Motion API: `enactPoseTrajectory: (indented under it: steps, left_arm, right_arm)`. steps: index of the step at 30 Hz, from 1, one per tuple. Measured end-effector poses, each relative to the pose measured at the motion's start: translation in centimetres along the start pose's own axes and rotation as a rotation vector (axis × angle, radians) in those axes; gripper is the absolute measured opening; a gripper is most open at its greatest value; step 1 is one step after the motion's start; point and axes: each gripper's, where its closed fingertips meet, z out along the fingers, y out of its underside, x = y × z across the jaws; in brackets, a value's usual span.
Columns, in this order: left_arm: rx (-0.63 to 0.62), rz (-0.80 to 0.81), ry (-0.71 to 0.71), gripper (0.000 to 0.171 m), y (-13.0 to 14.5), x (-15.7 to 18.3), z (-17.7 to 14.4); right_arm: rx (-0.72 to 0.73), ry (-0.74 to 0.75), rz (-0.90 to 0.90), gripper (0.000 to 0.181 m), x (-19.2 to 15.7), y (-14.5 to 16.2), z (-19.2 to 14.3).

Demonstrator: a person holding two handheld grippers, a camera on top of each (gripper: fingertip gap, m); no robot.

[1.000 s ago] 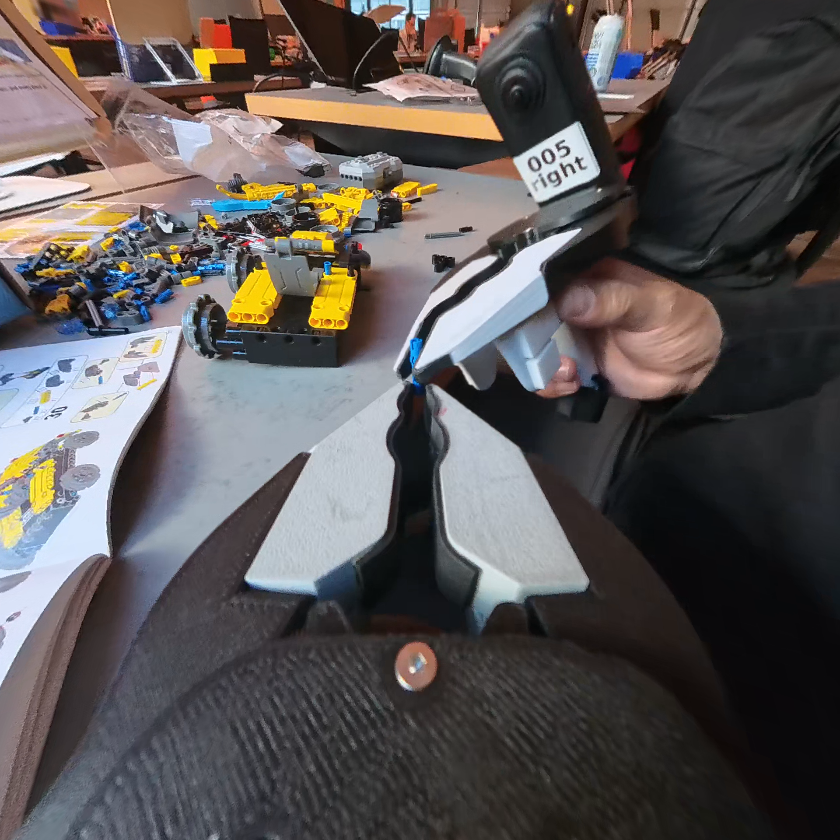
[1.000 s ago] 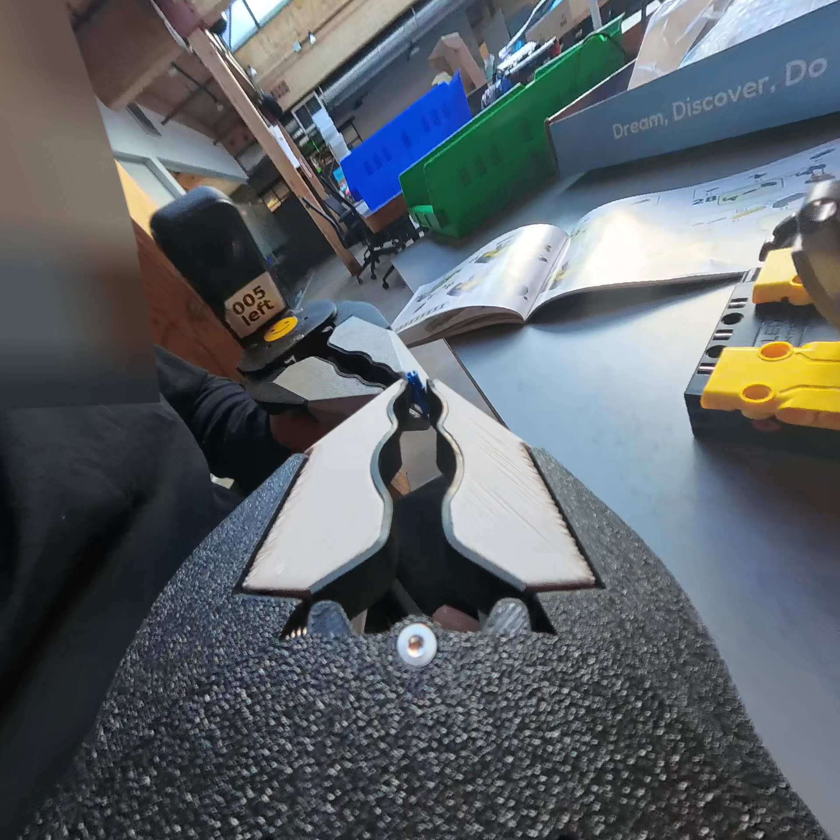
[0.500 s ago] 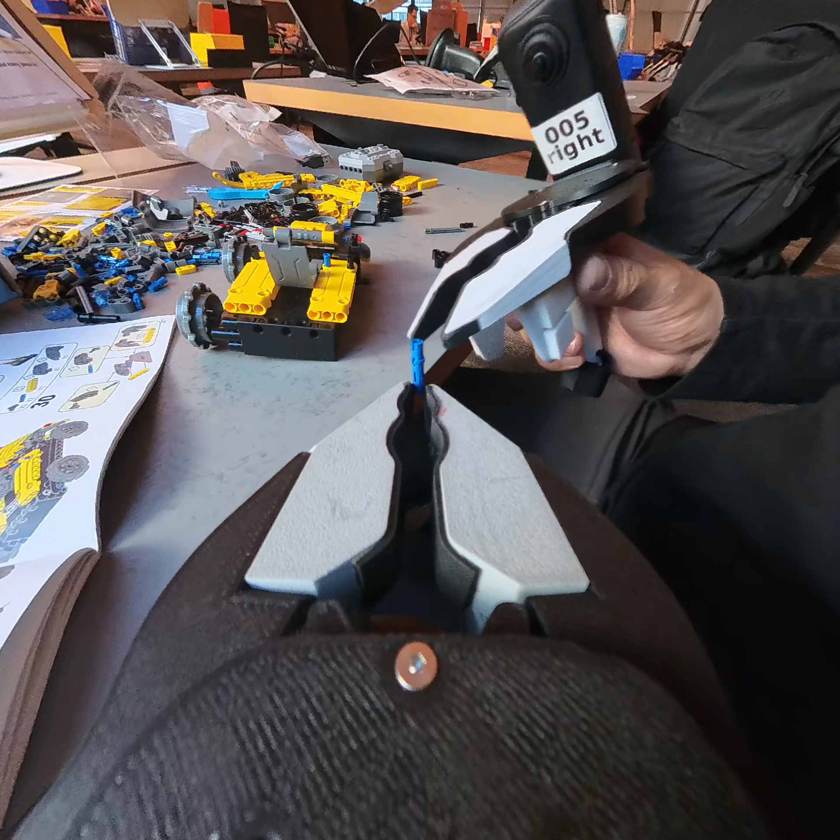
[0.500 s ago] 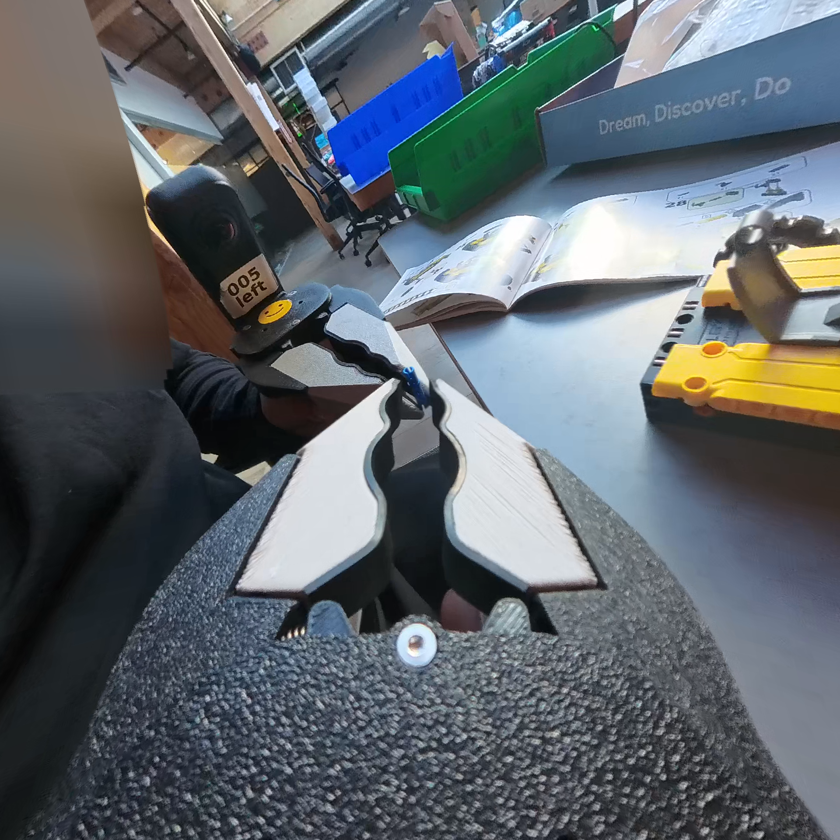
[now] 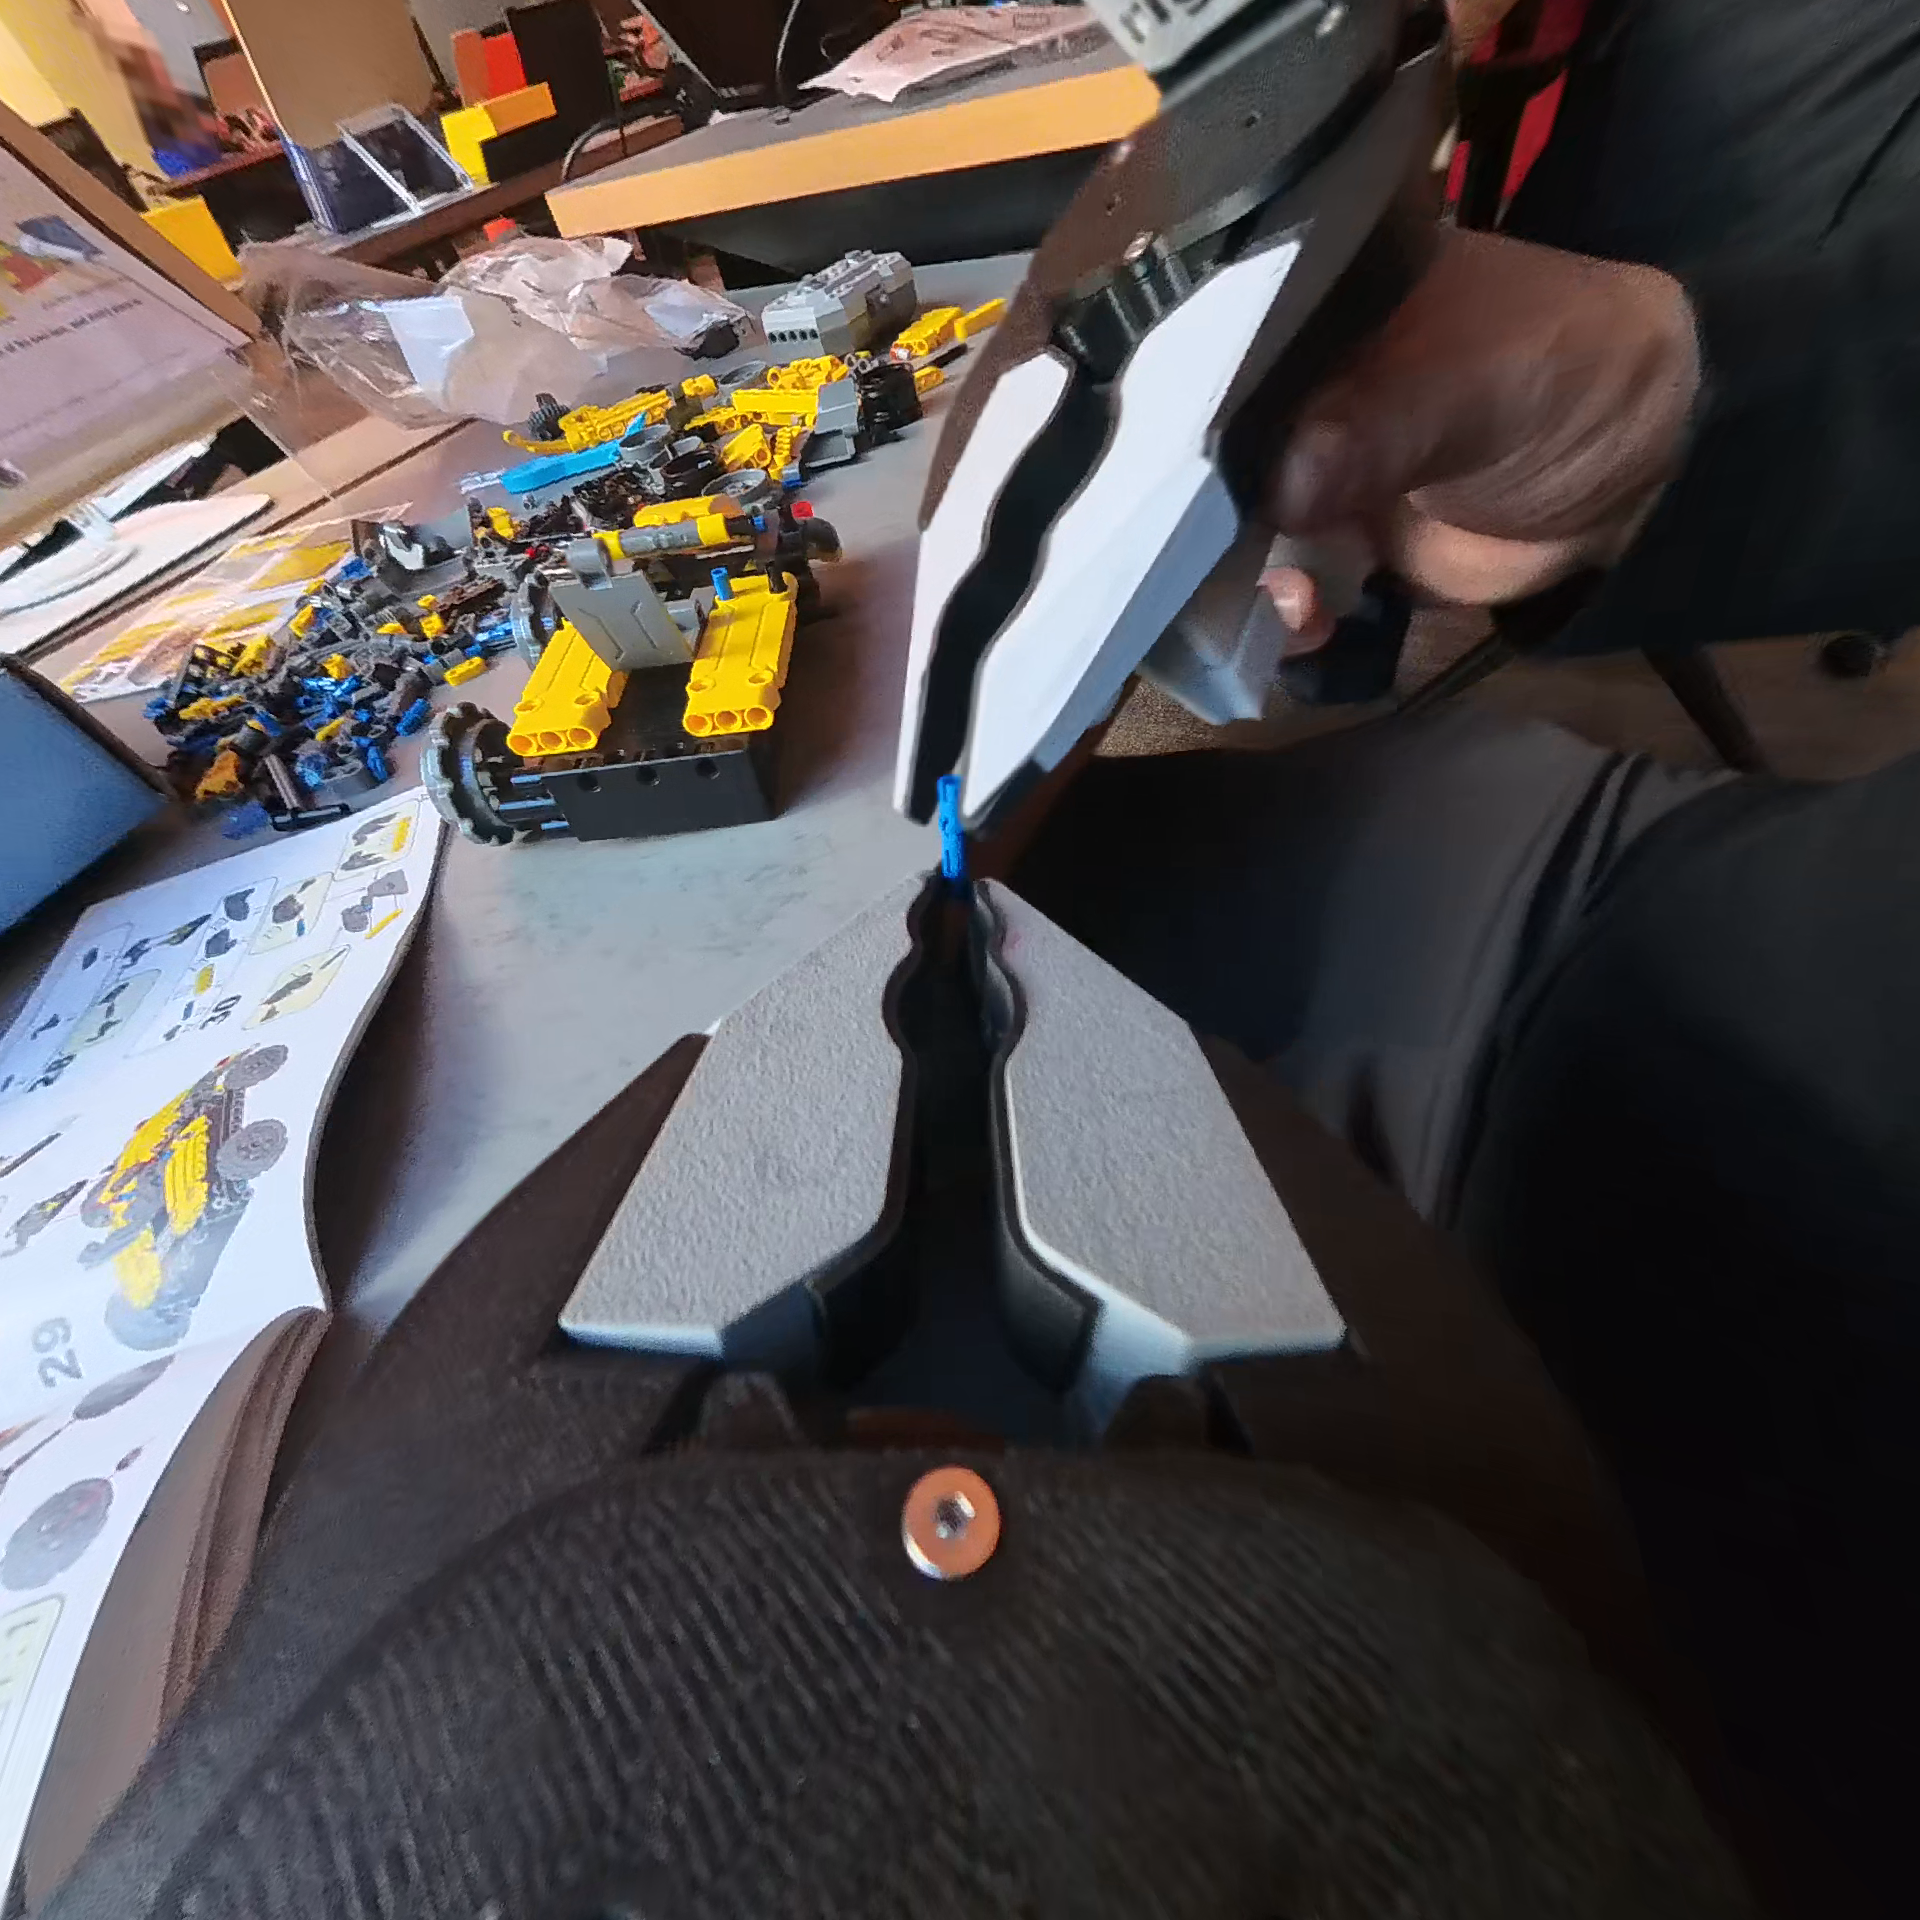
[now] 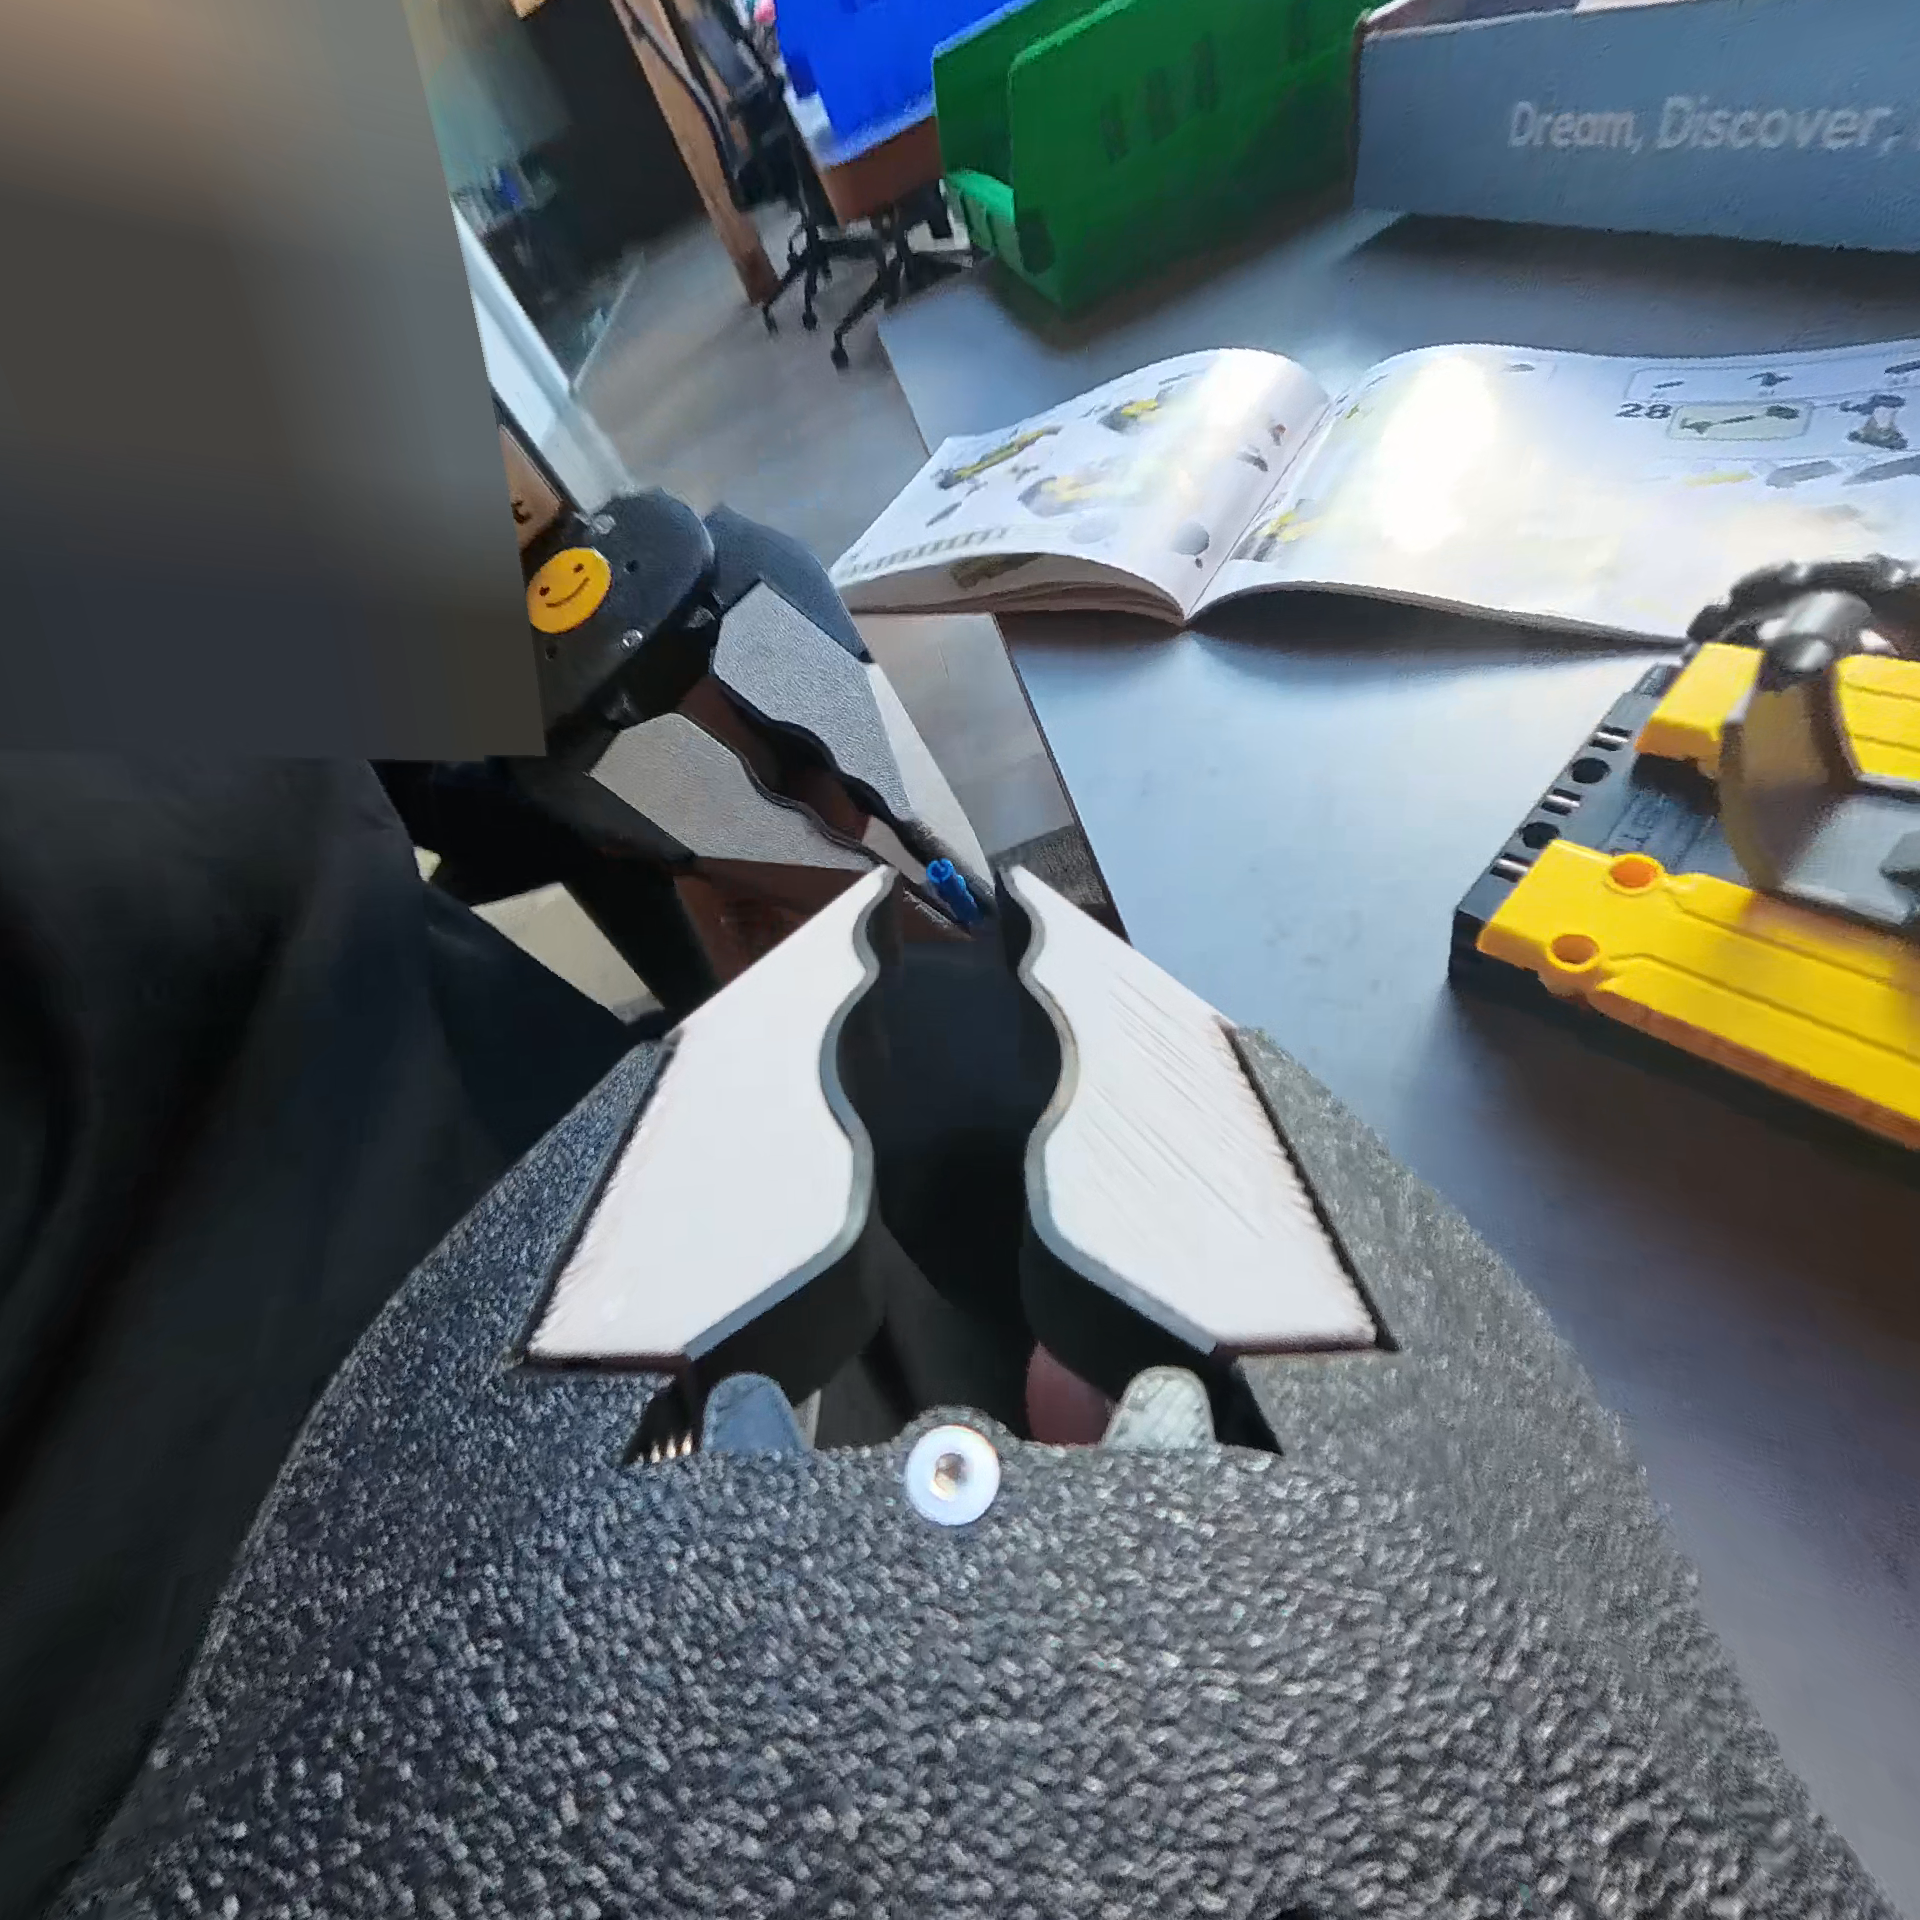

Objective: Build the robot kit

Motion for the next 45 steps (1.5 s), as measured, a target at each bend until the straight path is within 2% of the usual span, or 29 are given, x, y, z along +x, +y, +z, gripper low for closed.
enactPoseTrajectory:
  steps: [3, 6, 12, 15, 20, 23, 27, 32, 37, 45]
  left_arm:
    - [-0.019, 0.0, 0.001, 0.001, 0.4, -0.1, 0.1]
    - [-0.021, -0.019, 0.021, 0.002, 0.5, 0.1, 0.0]
    - [-0.003, -0.066, 0.034, 0.0, 0.5, 0.6, 0.6]
    - [0.0, -0.084, 0.033, 0.008, 0.0, 0.5, 1.2]
    - [-0.023, -0.047, 0.102, 0.015, -2.0, 2.6, 4.3]
    - [-0.043, 0.031, 0.103, 0.017, -3.3, 3.0, 6.9]
    - [-0.069, 0.05, 0.068, 0.017, -2.7, 2.5, 8.3]
    - [-0.114, -0.026, 0.125, 0.015, 0.1, 3.9, 8.0]
    - [-0.081, 0.018, 0.126, 0.014, -0.4, 3.7, 7.6]
    - [-0.068, -0.085, 0.189, 0.014, -0.5, 3.8, 6.8]
  right_arm:
    - [-0.055, 0.012, -0.048, 0.008, 0.1, 0.4, 0.5]
    - [-0.073, 0.013, -0.046, 0.007, 0.0, 0.7, 0.7]
    - [-0.014, 0.031, 0.018, 0.006, 0.1, 1.0, -1.3]
    - [0.066, 0.092, 0.054, 0.006, 1.5, 0.3, -5.2]
    - [0.19, 0.362, -0.006, 0.004, 6.6, -0.7, -15.2]
    - [0.187, 0.4, 0.005, 0.004, 8.1, -0.1, -18.1]
    - [0.172, 0.453, 0.003, 0.005, 9.1, 1.0, -19.0]
    - [0.114, 0.541, 0.024, 0.005, 10.7, 2.3, -19.6]
    - [0.096, 0.633, 0.075, 0.004, 12.8, 2.3, -20.4]
    - [0.008, 0.746, 0.07, 0.004, 14.3, 2.5, -20.2]
